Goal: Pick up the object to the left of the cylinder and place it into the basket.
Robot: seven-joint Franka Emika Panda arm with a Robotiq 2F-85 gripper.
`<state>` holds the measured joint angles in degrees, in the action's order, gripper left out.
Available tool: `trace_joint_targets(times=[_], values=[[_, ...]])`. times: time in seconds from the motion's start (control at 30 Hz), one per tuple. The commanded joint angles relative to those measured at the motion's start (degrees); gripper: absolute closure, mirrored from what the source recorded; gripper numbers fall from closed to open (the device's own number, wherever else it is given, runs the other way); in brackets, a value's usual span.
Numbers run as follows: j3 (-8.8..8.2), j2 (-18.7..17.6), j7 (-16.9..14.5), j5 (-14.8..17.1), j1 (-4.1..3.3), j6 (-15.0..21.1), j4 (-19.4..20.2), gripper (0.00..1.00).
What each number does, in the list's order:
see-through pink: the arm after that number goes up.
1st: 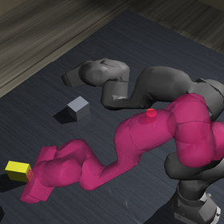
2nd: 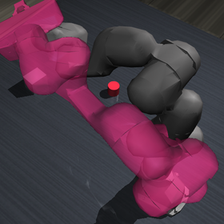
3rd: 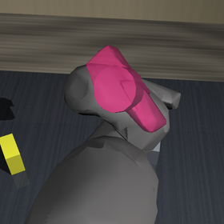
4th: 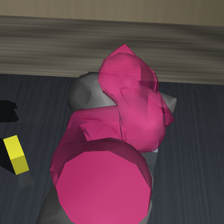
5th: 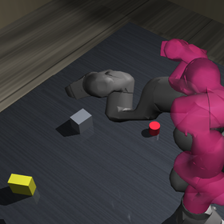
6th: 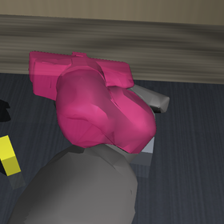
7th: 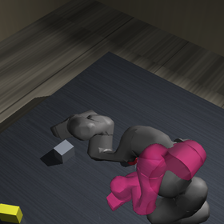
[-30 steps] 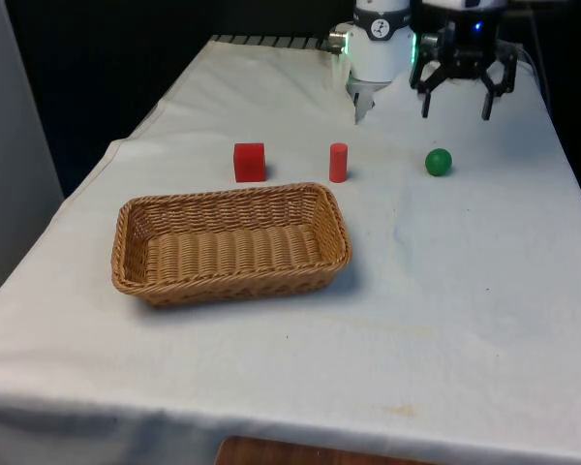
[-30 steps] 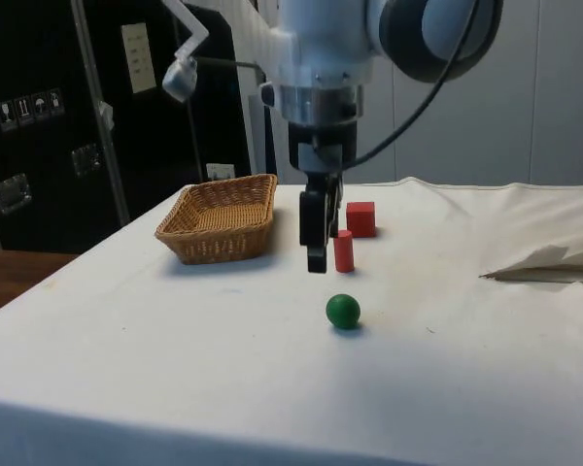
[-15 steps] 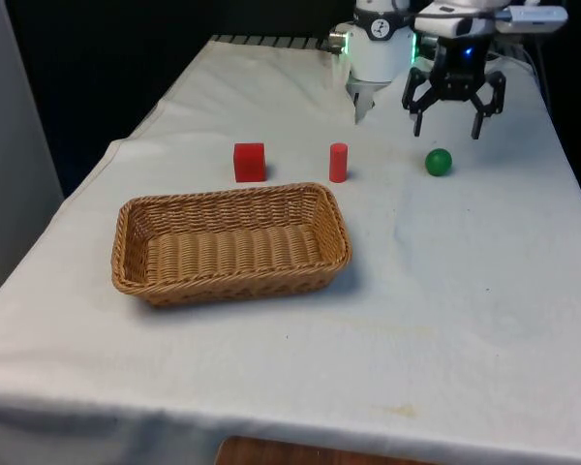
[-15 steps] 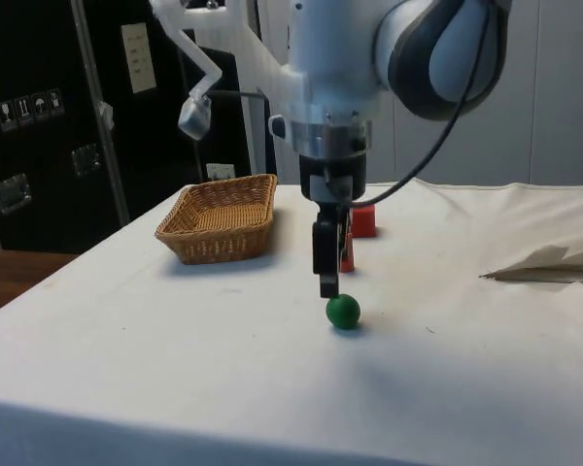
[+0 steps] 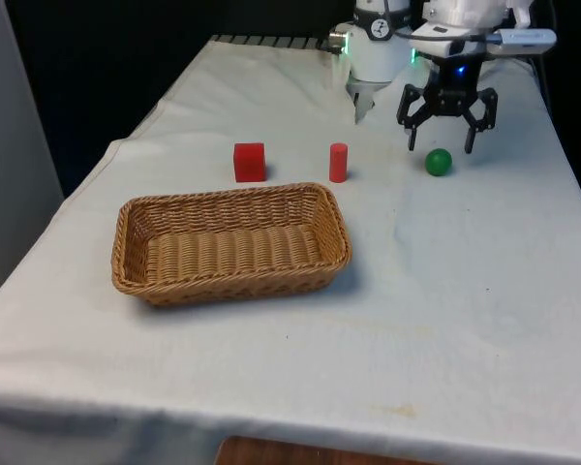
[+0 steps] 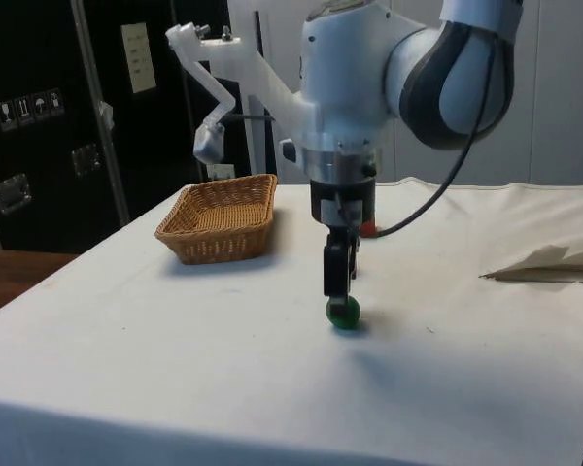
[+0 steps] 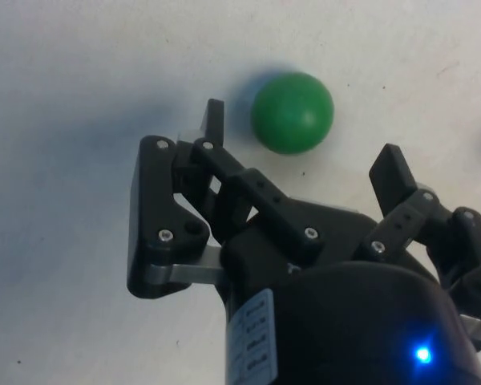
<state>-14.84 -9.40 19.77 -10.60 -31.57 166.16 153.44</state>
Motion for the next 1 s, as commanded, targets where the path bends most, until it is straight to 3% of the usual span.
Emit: trace_joint_targets(times=[0.0, 0.2, 0.23, 0.27, 0.33, 0.5, 0.53, 0.57, 0.8, 0.97], values=[[-0.92, -0.7, 0.7, -1.4, -0.23, 1.5, 0.1, 0.0], [-1.32, -2.5, 0.7, -1.5, -0.52, 3.7, 0.1, 0.0], [-0.11, -2.1, -0.1, 0.0, 0.06, 2.8, 0.2, 0.0], [-1.32, -2.6, 0.7, -1.5, -0.57, 3.8, 0.0, 0.0], [-1.32, -3.1, 0.6, -1.4, -0.63, 4.1, -0.1, 0.0], [-0.97, -3.3, 0.5, -1.0, -0.46, 4.0, -0.1, 0.0], [-0.11, -2.8, -0.2, 0.0, 0.0, 3.4, 0.2, 0.0], [-0.92, -3.4, 0.4, -0.9, -0.4, 4.0, -0.1, 0.0], [-0.11, -3.1, -0.2, 0.0, 0.0, 3.4, 0.1, 0.0], [-0.34, -5.2, 0.3, -0.1, -0.06, 4.9, -0.7, 0.0]])
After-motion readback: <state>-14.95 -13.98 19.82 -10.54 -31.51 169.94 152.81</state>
